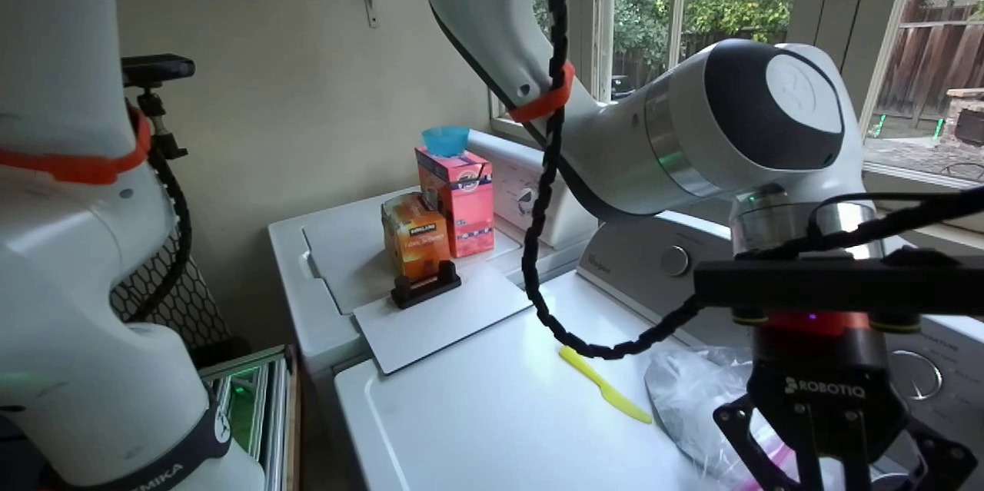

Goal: Put the silver spoon in the blue cup.

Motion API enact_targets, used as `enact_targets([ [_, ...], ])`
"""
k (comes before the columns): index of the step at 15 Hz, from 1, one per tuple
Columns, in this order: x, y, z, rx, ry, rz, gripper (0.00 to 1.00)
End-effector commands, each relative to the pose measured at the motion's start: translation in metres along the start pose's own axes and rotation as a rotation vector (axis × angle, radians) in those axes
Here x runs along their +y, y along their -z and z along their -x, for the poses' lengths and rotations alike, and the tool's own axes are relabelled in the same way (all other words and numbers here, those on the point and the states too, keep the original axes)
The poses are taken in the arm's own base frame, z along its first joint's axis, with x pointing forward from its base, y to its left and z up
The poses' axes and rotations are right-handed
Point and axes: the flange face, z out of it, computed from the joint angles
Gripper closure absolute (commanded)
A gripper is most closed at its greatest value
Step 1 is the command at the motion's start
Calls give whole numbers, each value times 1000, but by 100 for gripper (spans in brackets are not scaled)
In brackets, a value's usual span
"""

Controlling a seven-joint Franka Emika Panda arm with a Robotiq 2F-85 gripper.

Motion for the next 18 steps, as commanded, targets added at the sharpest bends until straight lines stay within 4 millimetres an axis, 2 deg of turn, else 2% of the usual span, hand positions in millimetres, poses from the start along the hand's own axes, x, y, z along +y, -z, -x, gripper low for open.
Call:
enact_targets([
  [1,0,0,0,-1,0,-1,91],
  [3,0,1,-1,-1,3,0,91],
  [4,2,4,3,-20,6,20,98],
  [5,6,10,8,-39,-1,45,98],
  [12,24,77,34,-121,-21,258,98],
  [18,15,120,45,-290,-9,387,98],
])
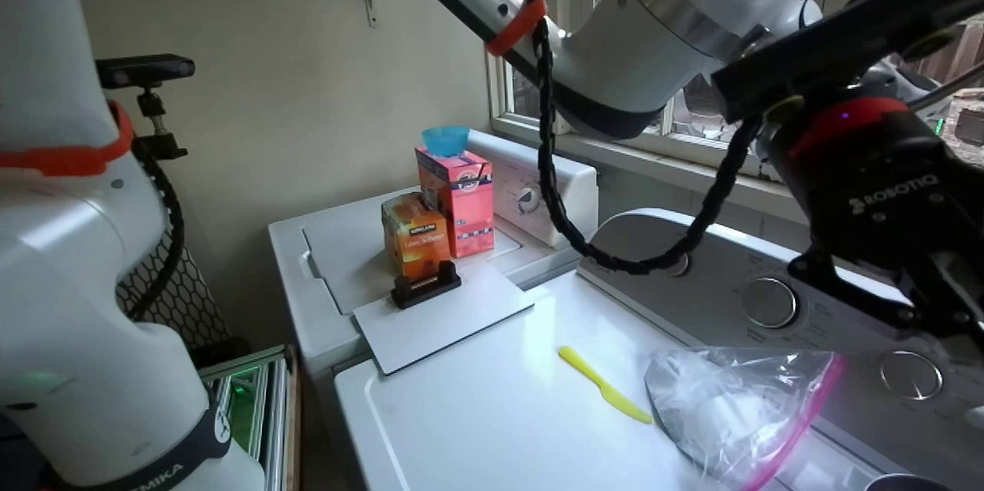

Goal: Put the silver spoon in the blue cup.

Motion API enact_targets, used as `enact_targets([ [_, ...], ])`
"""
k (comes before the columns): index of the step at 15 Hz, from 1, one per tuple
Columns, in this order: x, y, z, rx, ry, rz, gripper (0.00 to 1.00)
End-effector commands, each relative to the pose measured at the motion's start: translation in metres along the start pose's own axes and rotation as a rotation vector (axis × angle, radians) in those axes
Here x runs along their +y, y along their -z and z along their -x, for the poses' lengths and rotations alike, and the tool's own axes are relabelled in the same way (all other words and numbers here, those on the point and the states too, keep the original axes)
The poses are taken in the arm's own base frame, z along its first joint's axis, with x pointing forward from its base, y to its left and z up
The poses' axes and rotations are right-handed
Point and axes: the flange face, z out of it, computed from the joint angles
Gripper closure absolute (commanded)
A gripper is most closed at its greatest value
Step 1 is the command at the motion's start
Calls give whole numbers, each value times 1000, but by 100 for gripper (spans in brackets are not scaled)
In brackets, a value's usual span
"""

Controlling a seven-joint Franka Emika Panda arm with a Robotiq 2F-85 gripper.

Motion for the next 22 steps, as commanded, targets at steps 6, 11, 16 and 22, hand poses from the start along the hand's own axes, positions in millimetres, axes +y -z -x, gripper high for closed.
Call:
enact_targets([
  [6,-7,23,14,-209,33,50,91],
  [11,-14,13,13,-250,61,27,98],
  [16,-28,-11,3,-291,142,-7,98],
  [22,-57,-27,-21,-312,208,-37,98],
])
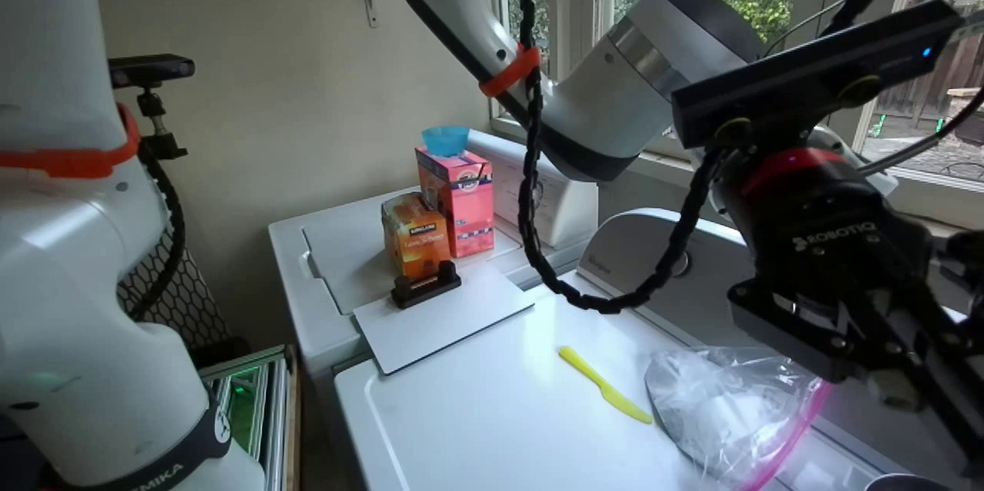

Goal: Put the silver spoon in the blue cup.

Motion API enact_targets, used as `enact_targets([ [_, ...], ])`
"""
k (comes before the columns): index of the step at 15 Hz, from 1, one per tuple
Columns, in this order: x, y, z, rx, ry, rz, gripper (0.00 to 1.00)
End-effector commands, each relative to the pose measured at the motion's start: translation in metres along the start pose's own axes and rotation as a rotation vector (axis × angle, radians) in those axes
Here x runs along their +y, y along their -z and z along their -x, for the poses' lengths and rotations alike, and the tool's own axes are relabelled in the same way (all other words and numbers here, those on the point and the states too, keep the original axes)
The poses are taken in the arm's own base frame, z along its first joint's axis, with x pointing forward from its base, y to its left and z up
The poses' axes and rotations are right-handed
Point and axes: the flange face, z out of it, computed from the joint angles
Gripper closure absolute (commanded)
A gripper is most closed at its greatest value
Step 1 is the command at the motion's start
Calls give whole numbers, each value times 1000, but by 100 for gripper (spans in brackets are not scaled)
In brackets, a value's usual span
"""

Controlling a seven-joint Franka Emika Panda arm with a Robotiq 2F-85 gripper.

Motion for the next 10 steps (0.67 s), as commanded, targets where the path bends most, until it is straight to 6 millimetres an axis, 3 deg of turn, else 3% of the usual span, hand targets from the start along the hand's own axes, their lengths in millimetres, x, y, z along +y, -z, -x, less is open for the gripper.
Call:
enact_targets([
  [1,-18,-5,-15,-35,46,-27,98],
  [4,-29,-11,-26,-61,94,-18,98],
  [5,-20,-9,-23,-33,63,-13,98],
  [6,-21,-10,-26,-35,68,-14,91],
  [9,-20,-9,-25,-34,64,-13,91],
  [10,-19,-10,-25,-19,74,-17,98],
])
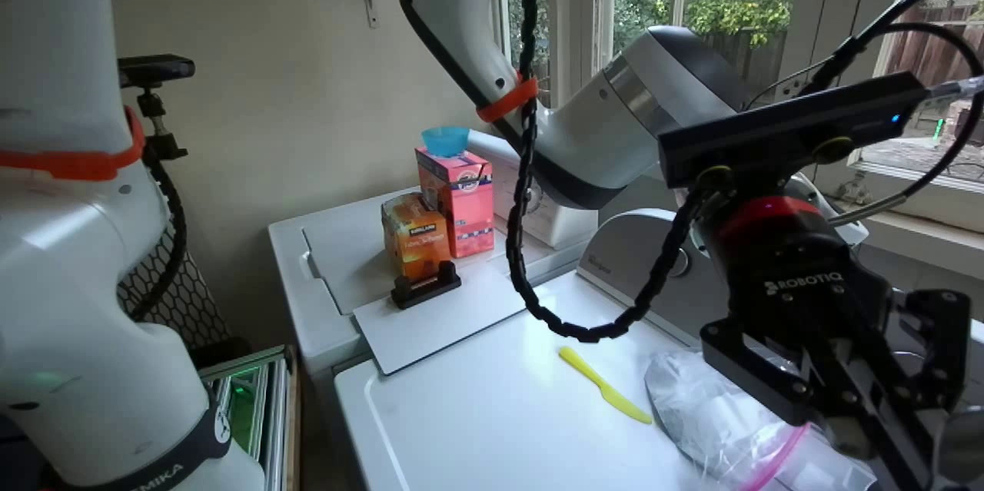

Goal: Put the silver spoon in the blue cup.

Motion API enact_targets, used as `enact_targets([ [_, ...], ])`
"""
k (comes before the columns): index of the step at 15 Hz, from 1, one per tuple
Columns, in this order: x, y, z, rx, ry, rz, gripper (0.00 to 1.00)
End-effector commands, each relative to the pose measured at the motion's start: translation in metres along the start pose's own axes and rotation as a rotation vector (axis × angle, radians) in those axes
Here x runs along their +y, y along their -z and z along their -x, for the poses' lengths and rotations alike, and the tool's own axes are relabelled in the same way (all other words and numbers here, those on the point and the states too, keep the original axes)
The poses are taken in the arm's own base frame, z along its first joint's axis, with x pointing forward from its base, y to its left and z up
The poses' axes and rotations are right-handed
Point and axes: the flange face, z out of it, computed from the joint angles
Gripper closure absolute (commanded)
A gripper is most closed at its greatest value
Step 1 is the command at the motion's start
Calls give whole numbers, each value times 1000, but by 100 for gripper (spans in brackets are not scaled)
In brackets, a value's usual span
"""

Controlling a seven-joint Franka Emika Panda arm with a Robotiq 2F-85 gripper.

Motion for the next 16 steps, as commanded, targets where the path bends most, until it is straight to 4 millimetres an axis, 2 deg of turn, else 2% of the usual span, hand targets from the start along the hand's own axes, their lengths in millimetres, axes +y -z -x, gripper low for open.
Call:
enact_targets([
  [1,0,-2,-5,32,39,-3,98],
  [5,1,-3,-32,138,118,-16,98],
  [8,-5,-7,-50,108,137,-60,98],
  [16,-4,-27,-69,20,134,-146,98],
])
